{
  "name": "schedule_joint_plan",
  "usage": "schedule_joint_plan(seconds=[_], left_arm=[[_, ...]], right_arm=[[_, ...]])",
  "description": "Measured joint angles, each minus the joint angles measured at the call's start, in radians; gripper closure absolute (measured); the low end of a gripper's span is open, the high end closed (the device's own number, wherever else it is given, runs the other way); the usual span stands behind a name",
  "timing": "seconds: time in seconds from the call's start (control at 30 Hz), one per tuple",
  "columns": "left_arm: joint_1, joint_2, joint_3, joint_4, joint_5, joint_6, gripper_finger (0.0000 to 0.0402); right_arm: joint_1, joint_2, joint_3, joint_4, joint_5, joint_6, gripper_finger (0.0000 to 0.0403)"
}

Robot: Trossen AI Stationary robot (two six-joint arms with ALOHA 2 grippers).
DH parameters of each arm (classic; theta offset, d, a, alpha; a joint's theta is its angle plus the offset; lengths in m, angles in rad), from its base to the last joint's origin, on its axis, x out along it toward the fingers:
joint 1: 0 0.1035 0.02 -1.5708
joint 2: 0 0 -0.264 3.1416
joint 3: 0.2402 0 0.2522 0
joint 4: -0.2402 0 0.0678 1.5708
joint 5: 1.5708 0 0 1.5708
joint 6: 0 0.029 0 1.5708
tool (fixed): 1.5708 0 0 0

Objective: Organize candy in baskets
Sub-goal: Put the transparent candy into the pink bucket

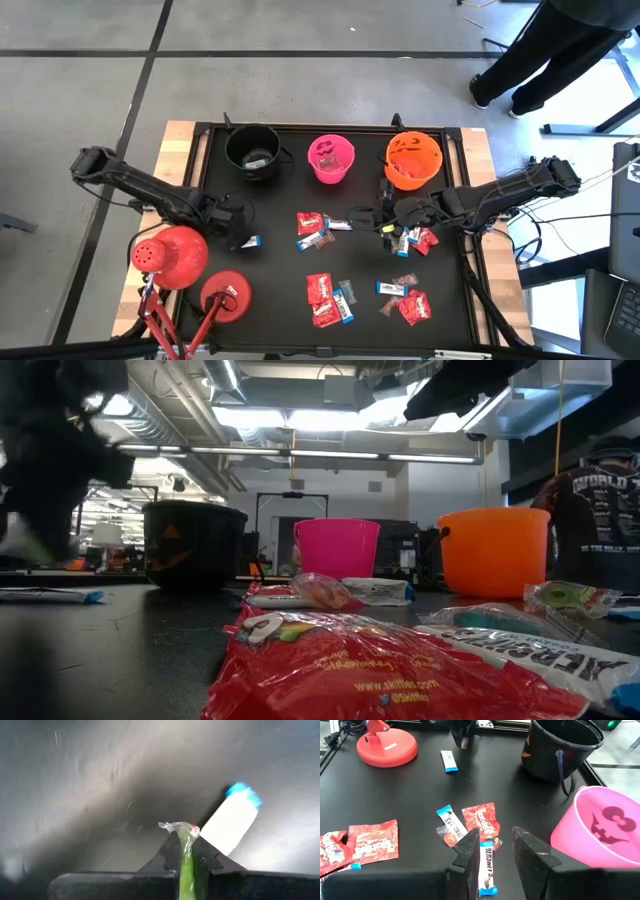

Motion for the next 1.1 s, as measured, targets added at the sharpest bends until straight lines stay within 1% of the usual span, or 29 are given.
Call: schedule_joint_plan(seconds=[0.13,0.17,0.23,0.33,0.4,0.5,0.6,0.67,0.83,0.9,1.0,1.1], left_arm=[[0.0,-0.045,0.082,0.014,-0.151,0.118,0.0399],[0.0,-0.054,0.099,0.041,-0.19,0.169,0.0399],[0.0,-0.072,0.12,0.151,-0.236,0.316,0.04],[0.018,-0.087,0.122,0.385,-0.235,0.524,0.0399],[0.046,-0.087,0.122,0.517,-0.227,0.623,0.0399],[0.107,-0.078,0.123,0.669,-0.209,0.754,0.0399],[0.182,-0.057,0.123,0.785,-0.207,0.858,0.0399],[0.241,-0.031,0.123,0.874,-0.177,0.914,0.0399],[0.406,0.08,0.123,1.146,0.002,1.017,0.0399],[0.465,0.139,0.123,1.244,0.043,1.057,0.0399],[0.548,0.228,0.123,1.366,0.09,1.063,0.0399],[0.618,0.319,0.123,1.487,0.137,1.031,0.0399]], right_arm=[[0.0,0.0,0.0,0.0,0.019,0.0,0.0292],[0.0,0.0,0.0,0.001,0.026,-0.001,0.0292],[0.0,0.0,0.0,0.011,0.045,-0.001,0.0292],[0.0,0.001,0.0,0.084,0.079,-0.003,0.0292],[0.0,0.006,0.001,0.146,0.084,-0.028,0.0292],[0.0,0.007,0.001,0.186,0.077,-0.065,0.0292],[0.0,0.007,0.001,0.194,0.093,-0.071,0.0292],[0.0,0.007,0.001,0.192,0.103,-0.071,0.0292],[0.0,0.007,0.001,0.188,0.103,-0.066,0.0292],[0.0,0.007,0.001,0.194,0.103,-0.066,0.0292],[0.0,0.007,0.001,0.199,0.103,-0.065,0.0292],[0.0,0.007,0.001,0.209,0.104,-0.064,0.0292]])
